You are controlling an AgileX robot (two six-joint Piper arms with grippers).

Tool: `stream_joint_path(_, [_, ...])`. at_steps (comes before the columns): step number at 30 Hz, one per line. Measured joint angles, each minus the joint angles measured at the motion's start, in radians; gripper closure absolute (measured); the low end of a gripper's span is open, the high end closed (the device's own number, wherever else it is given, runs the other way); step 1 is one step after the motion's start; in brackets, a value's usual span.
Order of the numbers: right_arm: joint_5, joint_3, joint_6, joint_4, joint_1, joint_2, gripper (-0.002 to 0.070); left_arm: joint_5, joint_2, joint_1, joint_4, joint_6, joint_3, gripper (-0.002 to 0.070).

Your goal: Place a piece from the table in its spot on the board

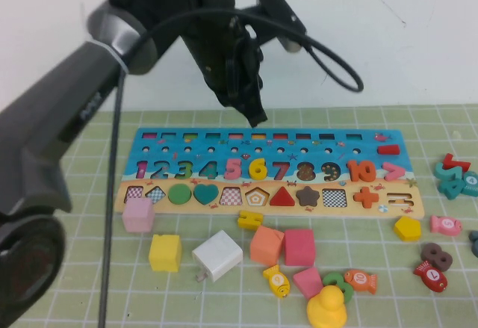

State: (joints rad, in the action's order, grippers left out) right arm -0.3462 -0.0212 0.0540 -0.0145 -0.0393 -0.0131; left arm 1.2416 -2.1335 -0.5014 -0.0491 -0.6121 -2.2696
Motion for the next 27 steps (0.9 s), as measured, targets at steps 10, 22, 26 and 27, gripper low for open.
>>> stream_joint_path(10, [0.000, 0.000, 0.000, 0.000, 0.000, 0.000, 0.0678, -0.061, 0.363, 0.000, -0.008, 0.086, 0.376, 0.0675])
stream_joint_path(22, [0.000, 0.000, 0.000, 0.000, 0.000, 0.000, 0.0678, -0.485, 0.937, 0.000, -0.060, 0.268, 1.179, 0.0676])
stream_joint_path(26, [0.000, 0.000, 0.000, 0.000, 0.000, 0.000, 0.0678, -0.588, 1.091, 0.002, -0.159, 0.279, 1.352, 0.0676])
stream_joint_path(27, [0.000, 0.000, 0.000, 0.000, 0.000, 0.000, 0.0678, -0.609, 1.128, 0.002, -0.184, 0.279, 1.392, 0.0676])
